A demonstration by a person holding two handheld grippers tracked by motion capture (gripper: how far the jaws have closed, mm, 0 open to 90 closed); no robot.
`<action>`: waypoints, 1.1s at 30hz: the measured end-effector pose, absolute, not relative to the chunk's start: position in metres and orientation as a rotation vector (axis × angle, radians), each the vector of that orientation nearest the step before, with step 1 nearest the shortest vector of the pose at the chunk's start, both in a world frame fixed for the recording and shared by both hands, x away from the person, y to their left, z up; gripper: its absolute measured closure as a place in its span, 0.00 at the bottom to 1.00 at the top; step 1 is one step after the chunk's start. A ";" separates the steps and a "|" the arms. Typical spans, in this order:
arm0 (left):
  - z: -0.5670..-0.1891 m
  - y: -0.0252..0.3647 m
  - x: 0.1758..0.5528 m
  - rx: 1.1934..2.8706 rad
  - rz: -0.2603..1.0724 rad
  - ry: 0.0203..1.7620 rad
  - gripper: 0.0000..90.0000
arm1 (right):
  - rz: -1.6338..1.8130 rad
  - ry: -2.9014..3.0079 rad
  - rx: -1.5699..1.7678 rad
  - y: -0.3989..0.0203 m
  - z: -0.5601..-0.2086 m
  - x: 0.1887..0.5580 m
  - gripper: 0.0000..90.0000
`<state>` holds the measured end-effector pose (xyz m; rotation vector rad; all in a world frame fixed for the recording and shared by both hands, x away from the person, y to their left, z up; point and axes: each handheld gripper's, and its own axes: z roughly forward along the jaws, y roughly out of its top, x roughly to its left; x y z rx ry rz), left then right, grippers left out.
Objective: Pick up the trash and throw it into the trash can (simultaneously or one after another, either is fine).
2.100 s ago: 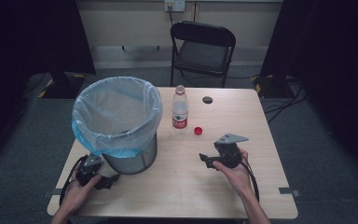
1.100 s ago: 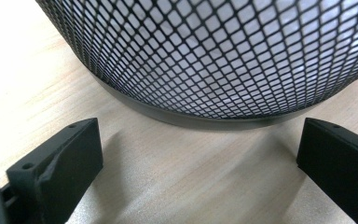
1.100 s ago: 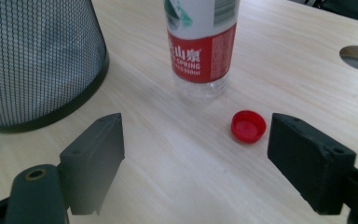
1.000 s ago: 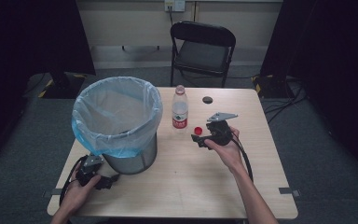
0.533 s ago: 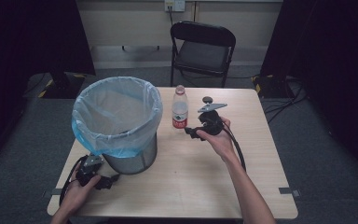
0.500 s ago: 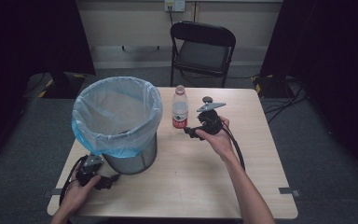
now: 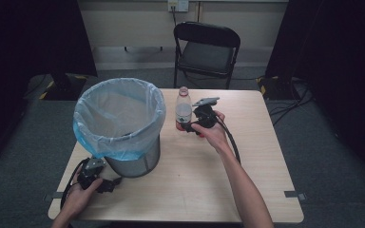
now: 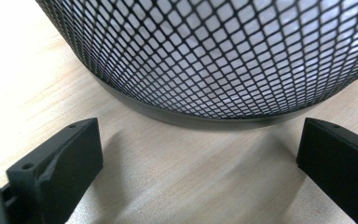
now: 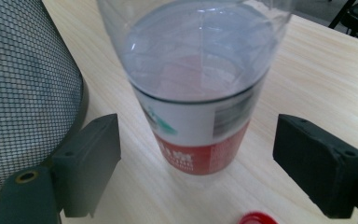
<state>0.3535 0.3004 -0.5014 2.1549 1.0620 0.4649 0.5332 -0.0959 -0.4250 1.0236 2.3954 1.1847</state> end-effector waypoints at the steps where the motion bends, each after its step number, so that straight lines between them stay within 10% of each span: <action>1: -0.501 0.300 0.354 2.156 0.465 1.063 0.00 | 1.182 2.394 1.026 -0.094 -0.426 0.535 0.16; 33: -0.501 0.300 0.354 2.155 0.465 1.062 0.00 | 1.208 2.316 1.022 -0.070 -0.446 0.549 0.32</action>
